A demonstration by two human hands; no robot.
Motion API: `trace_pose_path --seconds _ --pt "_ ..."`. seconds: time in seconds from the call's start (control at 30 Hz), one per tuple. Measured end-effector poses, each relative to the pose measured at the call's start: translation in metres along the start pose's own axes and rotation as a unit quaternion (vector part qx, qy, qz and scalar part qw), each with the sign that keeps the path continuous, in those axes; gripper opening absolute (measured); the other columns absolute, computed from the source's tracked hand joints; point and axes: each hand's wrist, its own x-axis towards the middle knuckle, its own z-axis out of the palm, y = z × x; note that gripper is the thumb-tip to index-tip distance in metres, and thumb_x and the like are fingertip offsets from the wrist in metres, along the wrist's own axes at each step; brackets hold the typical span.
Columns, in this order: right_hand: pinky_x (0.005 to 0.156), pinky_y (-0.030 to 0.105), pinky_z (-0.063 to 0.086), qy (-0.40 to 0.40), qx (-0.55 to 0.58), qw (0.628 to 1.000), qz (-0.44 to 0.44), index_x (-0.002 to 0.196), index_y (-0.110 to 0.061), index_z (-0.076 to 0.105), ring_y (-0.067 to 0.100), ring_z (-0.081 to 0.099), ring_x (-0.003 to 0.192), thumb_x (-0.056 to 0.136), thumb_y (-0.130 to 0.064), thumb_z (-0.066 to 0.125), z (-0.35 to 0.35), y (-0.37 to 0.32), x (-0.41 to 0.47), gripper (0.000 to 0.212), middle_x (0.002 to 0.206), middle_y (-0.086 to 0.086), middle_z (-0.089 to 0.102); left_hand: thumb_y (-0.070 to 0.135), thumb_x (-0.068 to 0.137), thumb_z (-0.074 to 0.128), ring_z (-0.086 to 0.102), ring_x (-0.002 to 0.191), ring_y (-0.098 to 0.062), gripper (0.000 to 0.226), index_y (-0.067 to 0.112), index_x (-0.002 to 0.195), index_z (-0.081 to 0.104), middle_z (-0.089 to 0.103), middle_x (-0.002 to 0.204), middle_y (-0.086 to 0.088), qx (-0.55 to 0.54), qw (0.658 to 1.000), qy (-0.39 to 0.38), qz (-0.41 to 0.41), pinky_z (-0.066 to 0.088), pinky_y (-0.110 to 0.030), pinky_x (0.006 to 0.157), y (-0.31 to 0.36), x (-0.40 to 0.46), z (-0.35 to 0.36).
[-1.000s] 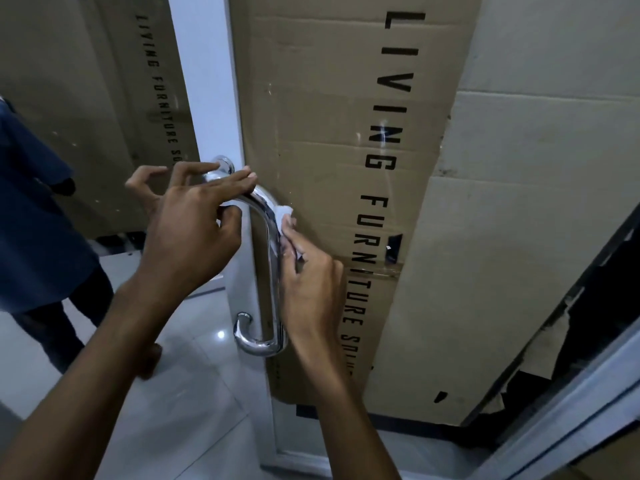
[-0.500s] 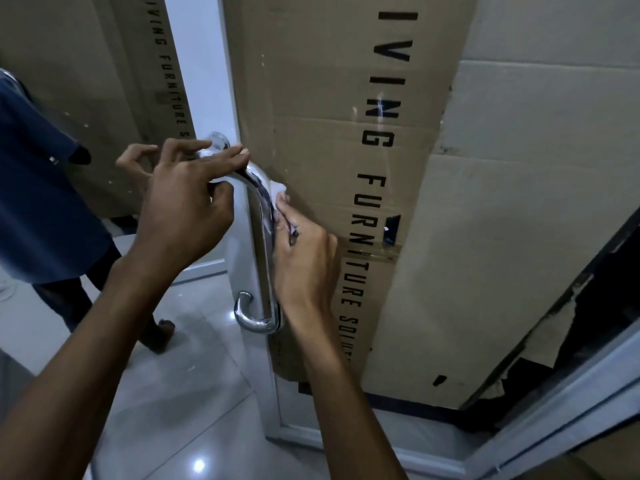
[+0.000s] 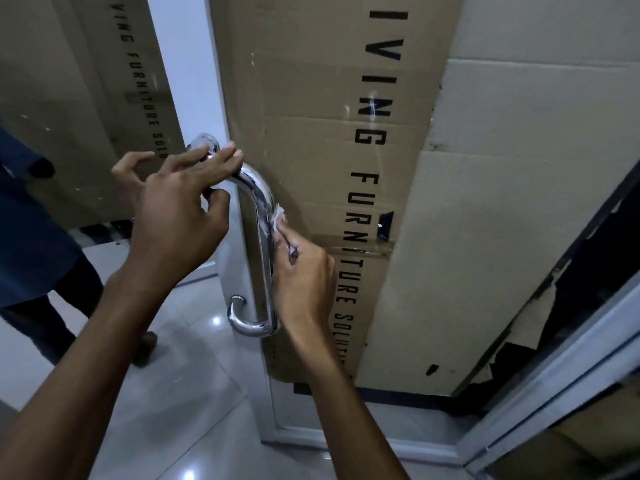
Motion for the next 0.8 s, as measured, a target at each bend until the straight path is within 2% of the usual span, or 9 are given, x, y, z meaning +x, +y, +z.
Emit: trace_pose_path --seconds 0.17,0.27,0.4,0.53,0.63,0.73,0.8 --pt "0.068 0.029 0.058 0.033 0.008 0.999 0.01 0.135 -0.043 0.063 0.007 0.07 0.079 0.105 -0.035 0.059 0.009 -0.004 0.001 0.031 0.106 -0.012 0.079 0.018 0.092 0.047 0.051 0.141 -0.013 0.051 0.032 0.138 0.066 0.061 0.144 0.013 0.01 1.0 0.003 0.021 0.02 -0.058 0.119 -0.003 0.0 0.003" --pt "0.065 0.031 0.059 0.04 0.033 0.998 0.041 0.132 -0.043 0.065 0.004 0.068 0.072 0.104 -0.041 0.058 0.017 0.001 0.003 0.029 0.105 -0.015 0.078 0.019 0.092 0.046 0.053 0.139 -0.013 0.052 0.034 0.139 0.065 0.061 0.144 0.014 0.025 0.999 0.007 0.039 0.022 -0.056 0.115 -0.008 0.002 0.005" --pt "0.066 0.038 0.06 0.079 0.063 0.994 0.034 0.131 -0.046 0.065 0.01 0.071 0.075 0.104 -0.038 0.061 0.027 -0.001 0.007 0.029 0.093 -0.033 0.069 0.016 0.095 0.05 0.054 0.138 -0.01 0.051 0.036 0.139 0.064 0.061 0.144 0.016 0.035 0.998 0.01 0.046 0.018 -0.048 0.112 -0.016 0.008 0.01" --pt "0.071 0.042 0.062 0.086 0.054 0.993 0.053 0.133 -0.051 0.061 0.006 0.071 0.078 0.104 -0.044 0.057 0.037 0.007 0.007 0.03 0.108 -0.018 0.076 0.016 0.097 0.053 0.052 0.14 -0.011 0.05 0.036 0.141 0.062 0.061 0.144 0.015 0.026 0.998 0.007 0.051 0.015 -0.046 0.113 -0.021 0.013 0.014" --pt "0.063 0.04 0.058 0.119 0.054 0.991 0.037 0.132 -0.051 0.063 0.014 0.069 0.068 0.104 -0.042 0.059 0.041 0.002 0.014 0.03 0.102 -0.01 0.078 0.017 0.097 0.052 0.051 0.14 -0.012 0.05 0.036 0.142 0.061 0.061 0.144 0.014 0.024 0.998 0.0 0.056 0.013 -0.043 0.113 -0.026 0.018 0.017" --pt "0.059 0.037 0.056 0.129 0.049 0.989 0.045 0.131 -0.05 0.064 0.011 0.065 0.064 0.104 -0.041 0.059 0.045 0.002 0.014 0.029 0.096 -0.01 0.079 0.018 0.096 0.05 0.051 0.141 -0.013 0.052 0.037 0.143 0.061 0.061 0.145 0.015 0.023 0.998 -0.011 0.062 0.015 -0.045 0.113 -0.029 0.022 0.02" --pt "0.064 0.038 0.059 0.111 0.046 0.99 0.079 0.131 -0.048 0.065 0.005 0.065 0.068 0.105 -0.041 0.058 0.05 0.011 0.009 0.028 0.101 -0.014 0.079 0.017 0.096 0.051 0.051 0.141 -0.012 0.052 0.037 0.143 0.06 0.06 0.145 0.015 0.013 0.998 -0.016 0.063 0.017 -0.049 0.112 -0.031 0.024 0.021"
